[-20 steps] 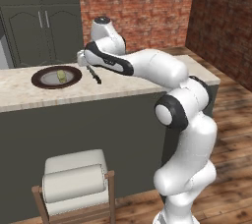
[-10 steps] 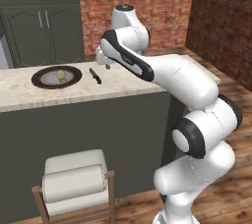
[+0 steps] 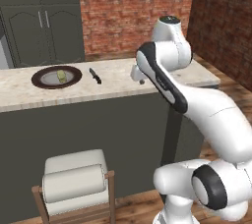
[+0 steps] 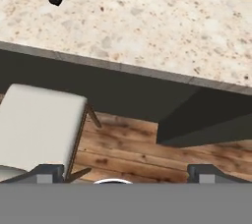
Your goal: Retrieve the butter from the fridge and place it on a plate on the dining table. Then retrieve the butter knife by the fridge and place it near the plate.
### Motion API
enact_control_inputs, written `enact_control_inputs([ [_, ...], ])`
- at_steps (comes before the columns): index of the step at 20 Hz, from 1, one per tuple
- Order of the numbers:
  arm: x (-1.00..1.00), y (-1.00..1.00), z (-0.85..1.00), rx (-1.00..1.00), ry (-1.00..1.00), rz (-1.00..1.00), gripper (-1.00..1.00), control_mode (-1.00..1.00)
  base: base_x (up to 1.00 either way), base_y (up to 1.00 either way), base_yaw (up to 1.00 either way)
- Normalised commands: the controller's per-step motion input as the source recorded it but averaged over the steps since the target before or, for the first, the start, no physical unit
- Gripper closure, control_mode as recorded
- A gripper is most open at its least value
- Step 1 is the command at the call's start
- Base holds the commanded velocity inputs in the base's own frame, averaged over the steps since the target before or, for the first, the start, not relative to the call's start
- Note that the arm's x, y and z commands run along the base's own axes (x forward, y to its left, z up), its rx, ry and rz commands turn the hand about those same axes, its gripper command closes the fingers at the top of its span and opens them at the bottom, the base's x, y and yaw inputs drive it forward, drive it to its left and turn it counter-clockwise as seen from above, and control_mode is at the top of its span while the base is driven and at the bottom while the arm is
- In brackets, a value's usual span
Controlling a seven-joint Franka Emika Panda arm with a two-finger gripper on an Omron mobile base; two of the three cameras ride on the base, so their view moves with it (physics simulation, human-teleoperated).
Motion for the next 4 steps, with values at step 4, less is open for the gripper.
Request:
enact_control_inputs([
  [4,-1.00,-0.44,0.00,0.00,0.00,0.05,-1.00,-1.00,0.00,0.00,0.00],
])
